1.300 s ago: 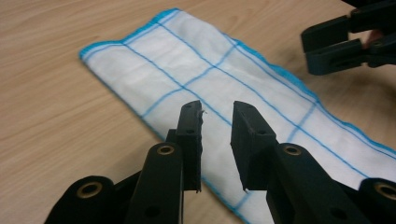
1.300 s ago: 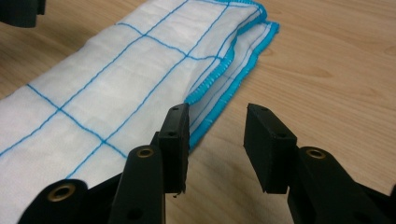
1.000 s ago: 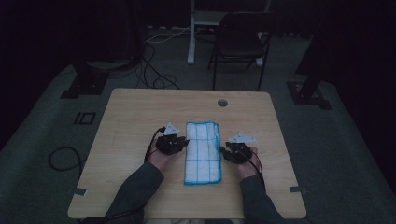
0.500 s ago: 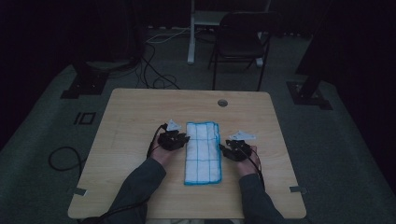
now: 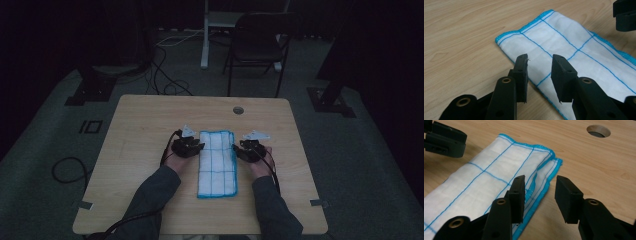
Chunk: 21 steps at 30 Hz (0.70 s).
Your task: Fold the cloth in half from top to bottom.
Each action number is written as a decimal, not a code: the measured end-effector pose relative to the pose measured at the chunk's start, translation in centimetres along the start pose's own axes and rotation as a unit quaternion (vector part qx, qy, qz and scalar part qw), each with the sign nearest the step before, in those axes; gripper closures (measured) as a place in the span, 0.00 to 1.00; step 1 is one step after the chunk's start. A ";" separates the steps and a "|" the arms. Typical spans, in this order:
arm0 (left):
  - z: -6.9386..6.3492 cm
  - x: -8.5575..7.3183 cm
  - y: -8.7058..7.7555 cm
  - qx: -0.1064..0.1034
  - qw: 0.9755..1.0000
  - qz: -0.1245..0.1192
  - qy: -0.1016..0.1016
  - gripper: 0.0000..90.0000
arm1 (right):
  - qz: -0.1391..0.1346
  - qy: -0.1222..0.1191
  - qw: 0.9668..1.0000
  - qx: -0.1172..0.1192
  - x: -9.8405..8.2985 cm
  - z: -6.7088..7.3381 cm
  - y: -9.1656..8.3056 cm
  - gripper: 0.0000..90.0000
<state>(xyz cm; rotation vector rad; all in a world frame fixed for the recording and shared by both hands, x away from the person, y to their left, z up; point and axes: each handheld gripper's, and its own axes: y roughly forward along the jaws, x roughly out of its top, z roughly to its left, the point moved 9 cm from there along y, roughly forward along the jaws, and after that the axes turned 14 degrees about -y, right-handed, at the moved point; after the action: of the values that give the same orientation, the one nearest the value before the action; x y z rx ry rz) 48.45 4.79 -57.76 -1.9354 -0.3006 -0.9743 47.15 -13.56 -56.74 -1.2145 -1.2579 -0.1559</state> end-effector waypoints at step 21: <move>1.8 0.1 1.9 0.031 0.999 0.017 -0.037 0.77 | 0.014 0.046 0.999 -0.007 1.4 -1.2 4.2 0.84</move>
<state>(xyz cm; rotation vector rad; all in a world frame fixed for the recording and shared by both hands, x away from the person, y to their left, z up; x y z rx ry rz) 50.50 5.25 -59.34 -1.9162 -0.3349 -0.8633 51.31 -12.01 -58.01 -1.2234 -1.1612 -0.1973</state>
